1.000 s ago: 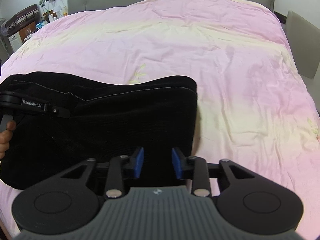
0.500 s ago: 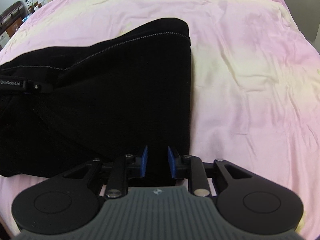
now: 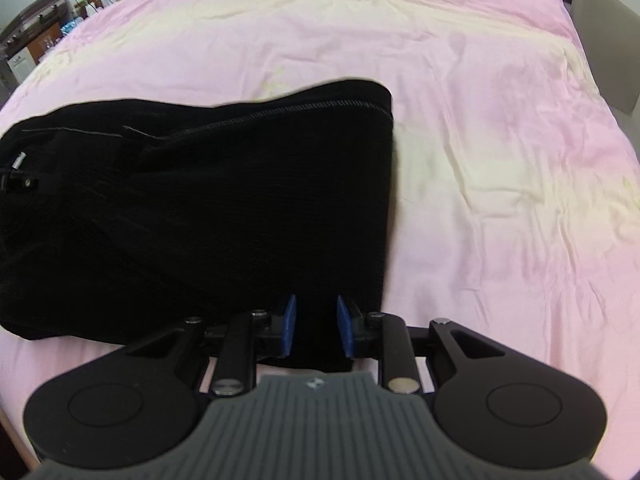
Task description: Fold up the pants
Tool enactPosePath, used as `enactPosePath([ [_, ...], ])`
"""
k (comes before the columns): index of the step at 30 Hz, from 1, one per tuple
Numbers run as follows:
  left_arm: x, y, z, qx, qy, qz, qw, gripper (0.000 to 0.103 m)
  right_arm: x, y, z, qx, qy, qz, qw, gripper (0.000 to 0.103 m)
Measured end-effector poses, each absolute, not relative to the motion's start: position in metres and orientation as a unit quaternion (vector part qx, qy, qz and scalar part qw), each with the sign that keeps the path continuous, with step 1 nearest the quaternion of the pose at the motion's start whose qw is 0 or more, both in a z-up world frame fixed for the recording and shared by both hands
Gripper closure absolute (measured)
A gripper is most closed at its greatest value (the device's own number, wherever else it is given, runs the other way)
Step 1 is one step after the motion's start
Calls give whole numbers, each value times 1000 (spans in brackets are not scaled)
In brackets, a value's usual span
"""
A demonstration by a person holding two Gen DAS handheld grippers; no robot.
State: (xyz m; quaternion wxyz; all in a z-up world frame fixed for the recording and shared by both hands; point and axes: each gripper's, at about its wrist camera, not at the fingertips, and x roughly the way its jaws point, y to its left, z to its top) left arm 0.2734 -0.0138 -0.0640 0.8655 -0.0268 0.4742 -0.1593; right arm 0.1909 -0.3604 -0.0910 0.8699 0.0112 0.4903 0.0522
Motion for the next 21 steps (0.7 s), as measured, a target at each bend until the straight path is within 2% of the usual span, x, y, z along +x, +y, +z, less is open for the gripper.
enactPosePath([
  [6,240,54,-50,-88,440,-50,892,41,198,-303,-76,-18,475,124,871,80],
  [10,221,111,-45,-140,407,26,902,33,211,-251,-70,-78,465,181,863,77],
  [14,210,149,-51,-170,391,129,895,31,231,-199,-68,-152,454,222,849,77],
  [21,208,208,-77,-280,386,171,862,23,267,-97,-62,-266,444,299,802,77],
])
